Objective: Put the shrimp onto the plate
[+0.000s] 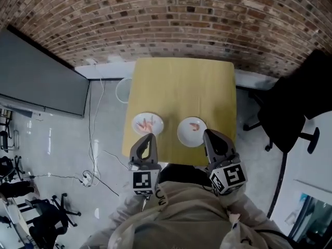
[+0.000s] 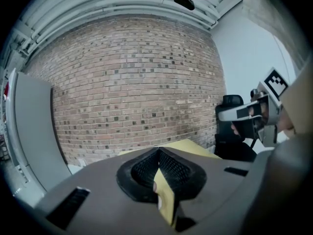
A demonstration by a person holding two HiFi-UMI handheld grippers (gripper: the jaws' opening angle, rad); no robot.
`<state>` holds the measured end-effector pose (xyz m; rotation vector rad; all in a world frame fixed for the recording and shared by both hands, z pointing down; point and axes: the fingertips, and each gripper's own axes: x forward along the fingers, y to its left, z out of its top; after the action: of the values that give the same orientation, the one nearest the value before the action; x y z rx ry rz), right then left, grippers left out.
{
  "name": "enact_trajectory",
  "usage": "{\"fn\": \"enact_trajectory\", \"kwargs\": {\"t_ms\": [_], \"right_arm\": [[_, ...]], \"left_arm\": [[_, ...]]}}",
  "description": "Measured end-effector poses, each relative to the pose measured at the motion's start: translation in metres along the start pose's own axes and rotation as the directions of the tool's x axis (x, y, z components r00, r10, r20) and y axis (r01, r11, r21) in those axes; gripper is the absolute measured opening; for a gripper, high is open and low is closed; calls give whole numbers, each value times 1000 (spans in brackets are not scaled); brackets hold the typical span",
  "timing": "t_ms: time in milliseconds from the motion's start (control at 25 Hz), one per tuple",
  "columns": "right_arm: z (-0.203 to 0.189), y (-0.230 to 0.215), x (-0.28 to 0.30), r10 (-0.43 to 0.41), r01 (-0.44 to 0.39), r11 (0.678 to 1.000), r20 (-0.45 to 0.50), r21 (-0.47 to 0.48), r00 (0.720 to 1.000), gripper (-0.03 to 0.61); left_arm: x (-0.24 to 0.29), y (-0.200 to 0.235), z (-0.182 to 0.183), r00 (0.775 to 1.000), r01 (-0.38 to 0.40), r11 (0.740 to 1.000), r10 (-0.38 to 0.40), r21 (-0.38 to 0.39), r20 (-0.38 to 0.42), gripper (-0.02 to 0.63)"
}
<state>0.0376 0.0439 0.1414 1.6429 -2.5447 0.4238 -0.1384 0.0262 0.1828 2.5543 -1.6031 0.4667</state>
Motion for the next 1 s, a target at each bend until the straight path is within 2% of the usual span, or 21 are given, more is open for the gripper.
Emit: {"fn": "enact_trajectory", "kwargs": {"t_ms": [240, 360, 480, 760, 1000], "right_arm": [[-24, -10, 35, -43, 44, 998, -20, 38, 999, 25], [-42, -7, 45, -44, 46, 997, -40, 57, 998, 25], [-56, -9, 52, -47, 51, 997, -51, 65, 998, 25], [-90, -21, 70, -47, 54, 995, -74, 90, 996, 23], [-113, -19, 89, -25, 34, 993, -78, 114, 997, 23]], "left_arm": [[35, 21, -42, 998, 29, 1000, -29, -4, -51, 11], [45, 29, -62, 996, 38, 999, -37, 4, -83, 11], [58, 35, -82, 991, 59, 998, -61, -23, -122, 11], [89, 44, -119, 986, 65, 997, -69, -33, -155, 11], [101, 50, -149, 965, 87, 994, -102, -72, -241, 12]]}}
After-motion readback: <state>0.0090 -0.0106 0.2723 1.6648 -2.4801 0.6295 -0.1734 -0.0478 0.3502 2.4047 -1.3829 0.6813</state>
